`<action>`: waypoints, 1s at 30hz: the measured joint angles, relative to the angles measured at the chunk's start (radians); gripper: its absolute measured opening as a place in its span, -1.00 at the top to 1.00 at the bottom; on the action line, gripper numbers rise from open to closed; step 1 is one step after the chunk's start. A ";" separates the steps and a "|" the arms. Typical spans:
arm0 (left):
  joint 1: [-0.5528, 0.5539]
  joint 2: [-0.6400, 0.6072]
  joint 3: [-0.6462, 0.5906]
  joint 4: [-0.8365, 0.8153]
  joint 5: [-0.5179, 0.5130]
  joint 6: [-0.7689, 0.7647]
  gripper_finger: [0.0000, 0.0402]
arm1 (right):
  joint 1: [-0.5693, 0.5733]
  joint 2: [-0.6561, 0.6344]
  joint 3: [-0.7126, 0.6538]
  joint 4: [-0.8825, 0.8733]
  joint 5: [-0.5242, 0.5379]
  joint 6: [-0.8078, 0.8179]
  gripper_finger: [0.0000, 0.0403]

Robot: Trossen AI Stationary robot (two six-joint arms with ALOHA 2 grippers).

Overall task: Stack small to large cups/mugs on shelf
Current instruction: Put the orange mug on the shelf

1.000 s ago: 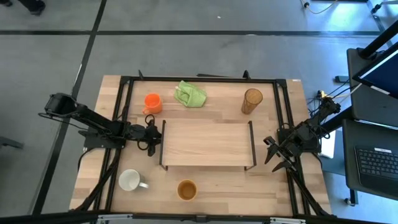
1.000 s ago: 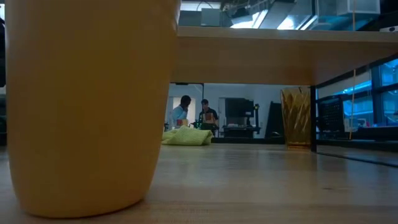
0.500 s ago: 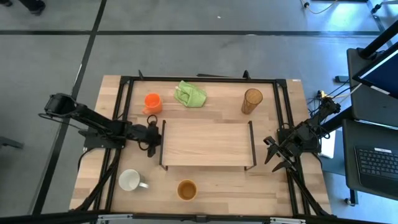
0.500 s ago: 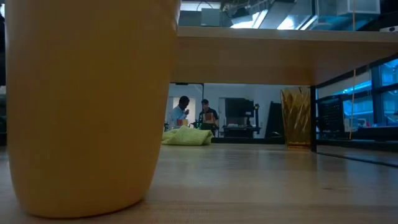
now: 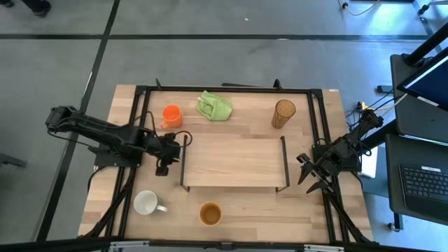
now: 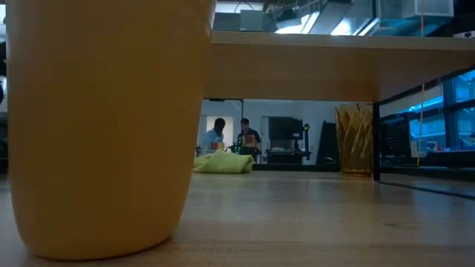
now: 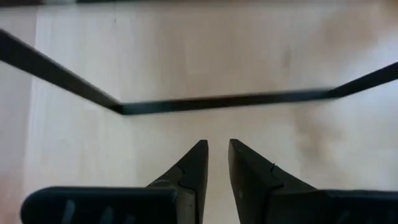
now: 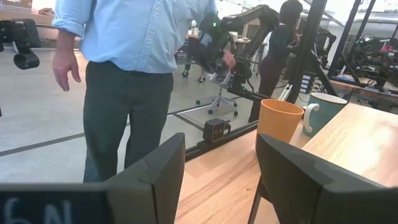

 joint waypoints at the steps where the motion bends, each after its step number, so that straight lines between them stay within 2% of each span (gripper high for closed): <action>1: -0.006 -0.027 0.020 -0.022 0.018 -0.028 0.71 | 0.000 0.000 0.000 0.000 0.000 0.000 0.01; 7: -0.020 -0.084 0.154 -0.207 0.017 -0.290 0.71 | 0.000 0.000 0.000 0.000 0.000 0.000 0.01; 9: -0.028 -0.084 0.209 -0.215 0.038 -0.392 0.71 | 0.000 0.000 0.000 0.000 0.000 0.000 0.01; 12: -0.053 -0.068 0.288 -0.311 0.078 -0.534 0.71 | 0.000 0.000 0.000 0.000 0.000 0.000 0.01; 19: -0.131 -0.051 0.447 -0.716 0.066 -0.845 0.71 | 0.000 0.000 0.000 0.000 0.000 0.000 0.01; 25: -0.233 -0.040 0.472 -0.754 0.119 -1.041 0.71 | 0.000 0.000 0.000 0.000 0.000 0.000 0.01; 30: -0.305 -0.003 0.530 -0.839 -0.008 -1.132 0.71 | 0.000 0.000 0.000 0.000 0.000 0.000 0.01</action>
